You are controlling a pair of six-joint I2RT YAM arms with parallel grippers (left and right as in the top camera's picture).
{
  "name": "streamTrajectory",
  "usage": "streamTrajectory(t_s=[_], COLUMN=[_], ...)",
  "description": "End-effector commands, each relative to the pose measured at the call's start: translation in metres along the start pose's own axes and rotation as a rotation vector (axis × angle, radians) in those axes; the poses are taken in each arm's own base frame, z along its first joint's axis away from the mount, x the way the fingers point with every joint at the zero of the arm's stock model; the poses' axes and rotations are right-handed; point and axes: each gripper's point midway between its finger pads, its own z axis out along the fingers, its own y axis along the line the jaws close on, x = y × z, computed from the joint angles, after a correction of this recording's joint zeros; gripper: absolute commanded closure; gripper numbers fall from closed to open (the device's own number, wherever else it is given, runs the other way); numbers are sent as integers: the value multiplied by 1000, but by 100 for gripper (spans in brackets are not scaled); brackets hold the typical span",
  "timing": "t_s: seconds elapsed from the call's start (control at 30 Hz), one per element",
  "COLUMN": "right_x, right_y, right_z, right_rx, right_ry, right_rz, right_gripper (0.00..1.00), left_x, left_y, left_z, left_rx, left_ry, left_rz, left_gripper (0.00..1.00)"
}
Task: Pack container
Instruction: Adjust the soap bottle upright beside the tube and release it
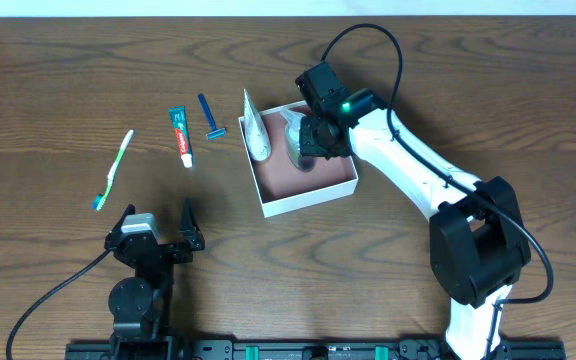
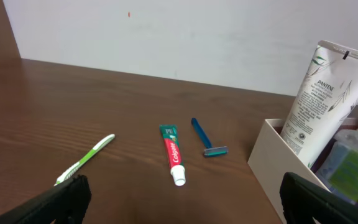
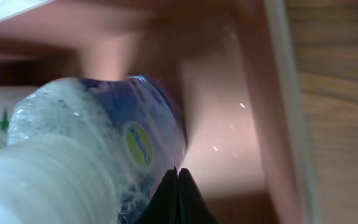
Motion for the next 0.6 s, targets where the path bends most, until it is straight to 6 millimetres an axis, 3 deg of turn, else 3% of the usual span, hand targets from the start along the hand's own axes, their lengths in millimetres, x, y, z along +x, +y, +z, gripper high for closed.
streamTrajectory(t_s=[0.0, 0.57], right_x=[5, -16], right_y=[9, 18], right_z=[2, 15], right_rx=[-54, -86], right_ry=[-1, -113], right_rz=[-14, -77], right_gripper=[99, 99], left_x=[17, 17], left_y=[5, 5], left_z=[1, 1], left_rx=[-21, -21], left_ry=[45, 45], left_rz=[15, 15], left_gripper=[2, 2])
